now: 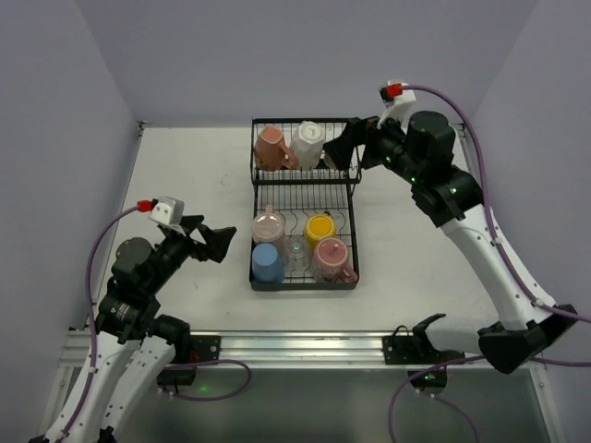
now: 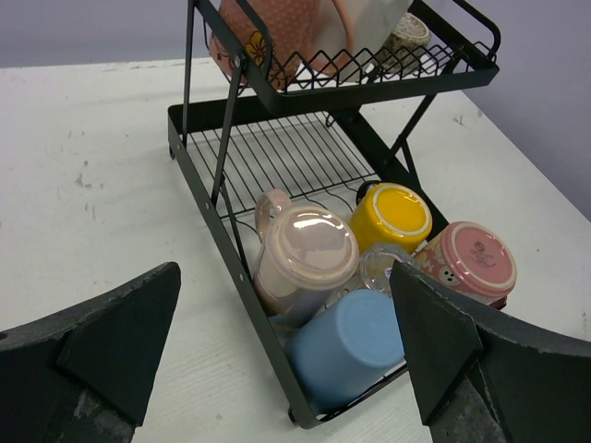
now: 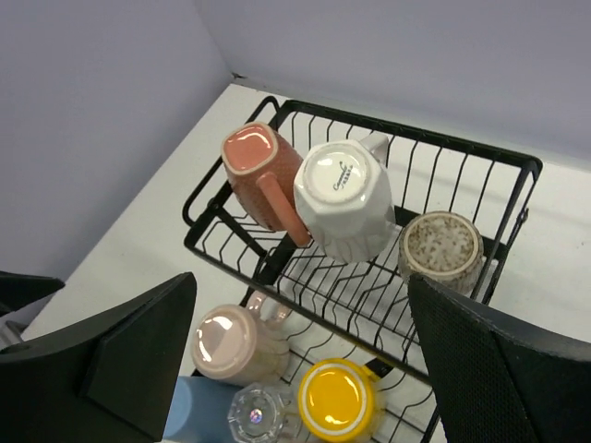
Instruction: Unload the cups from the dish rack
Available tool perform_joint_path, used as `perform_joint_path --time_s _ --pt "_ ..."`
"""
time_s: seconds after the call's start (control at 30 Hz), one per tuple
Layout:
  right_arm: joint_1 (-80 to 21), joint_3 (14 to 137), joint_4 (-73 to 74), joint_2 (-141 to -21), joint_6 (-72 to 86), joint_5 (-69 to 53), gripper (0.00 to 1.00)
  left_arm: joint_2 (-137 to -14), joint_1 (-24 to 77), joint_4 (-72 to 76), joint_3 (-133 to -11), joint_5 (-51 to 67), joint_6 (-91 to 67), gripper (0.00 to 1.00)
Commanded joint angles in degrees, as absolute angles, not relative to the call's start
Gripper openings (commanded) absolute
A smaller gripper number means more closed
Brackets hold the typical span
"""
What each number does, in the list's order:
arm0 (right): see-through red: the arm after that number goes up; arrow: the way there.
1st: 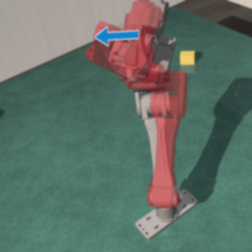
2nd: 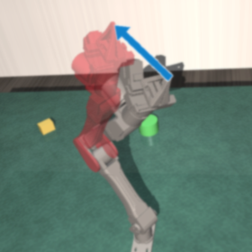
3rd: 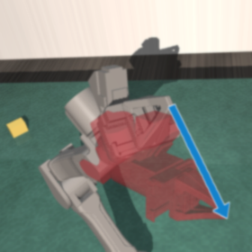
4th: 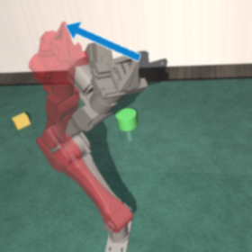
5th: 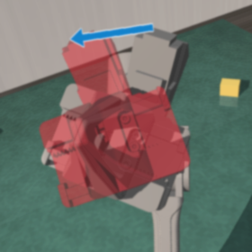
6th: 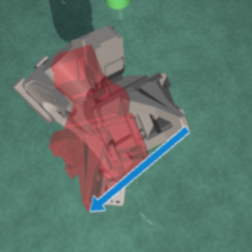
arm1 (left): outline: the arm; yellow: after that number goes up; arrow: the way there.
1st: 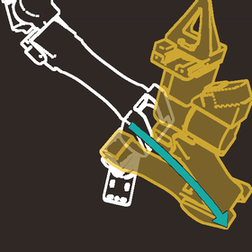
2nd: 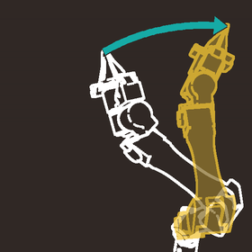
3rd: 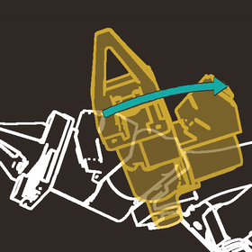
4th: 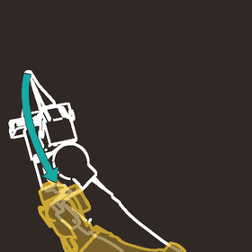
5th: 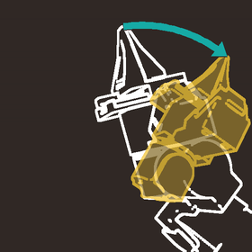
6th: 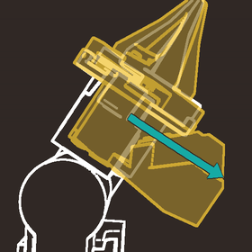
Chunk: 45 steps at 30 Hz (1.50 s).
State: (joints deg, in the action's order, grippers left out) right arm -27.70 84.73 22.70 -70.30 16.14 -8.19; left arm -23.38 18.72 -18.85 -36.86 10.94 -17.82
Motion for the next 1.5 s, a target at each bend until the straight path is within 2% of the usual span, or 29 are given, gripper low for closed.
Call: perform_joint_path --time_s 0.0,0.2,0.4,0.87,0.93,0.97,1.0,1.03,1.13,1.23,1.37,1.47 --pt "-28.83 91.13 22.4 -76.18 10.64 -6.59 0.99 -23.2 18.37 -18.54 -37.88 11.95 -17.49 1.0" --pt "-30.15 102.72 26.62 -89.02 7.21 -6.16 0.99 -23.82 18.54 -18.28 -37.79 12.22 -17.4 1.0" --pt "-30.5 106.78 27.5 -96.57 6.68 -4.4 0.99 -23.99 18.54 -18.28 -37.71 12.39 -17.4 1.0" --pt "-32.52 105.65 23.83 -103.36 6.68 3.77 0.98 -24.35 18.46 -18.11 -37.71 12.22 -17.4 1.0" --pt "-32.7 105.29 23.29 -103.45 6.59 4.13 0.86 -24.43 18.46 -18.19 -37.71 12.22 -17.58 1.0" --pt "-32.7 105.21 23.03 -103.36 6.59 4.39 0.76 -24.43 18.46 -18.19 -37.79 12.13 -17.58 1.0" --pt "-32.87 105.12 22.85 -103.27 6.77 4.66 0.65 -24.52 18.46 -18.19 -37.79 12.04 -17.67 1.0" --pt "-32.96 104.86 22.33 -102.84 6.85 5.01 0.49 -24.61 18.46 -18.11 -37.88 11.95 -17.84 1.0" --pt "-33.31 102.4 18.12 -99.5 7.56 6.06 0.33 -24.87 18.46 -17.49 -38.06 12.39 -18.45 1.0" --pt "-33.4 101.52 14.42 -95.55 9.4 7.12 0.2 -25.48 18.46 -16.0 -38.14 12.65 -19.77 1.0" --pt "-33.31 100.38 7.06 -90.89 12.56 8.61 0.13 -26.45 18.46 -13.45 -40.51 15.46 -23.37 1.0" --pt "-33.4 99.84 3.53 -88.51 15.81 8.96 0.12 -27.68 18.46 -10.03 -43.05 18.89 -27.15 1.0"
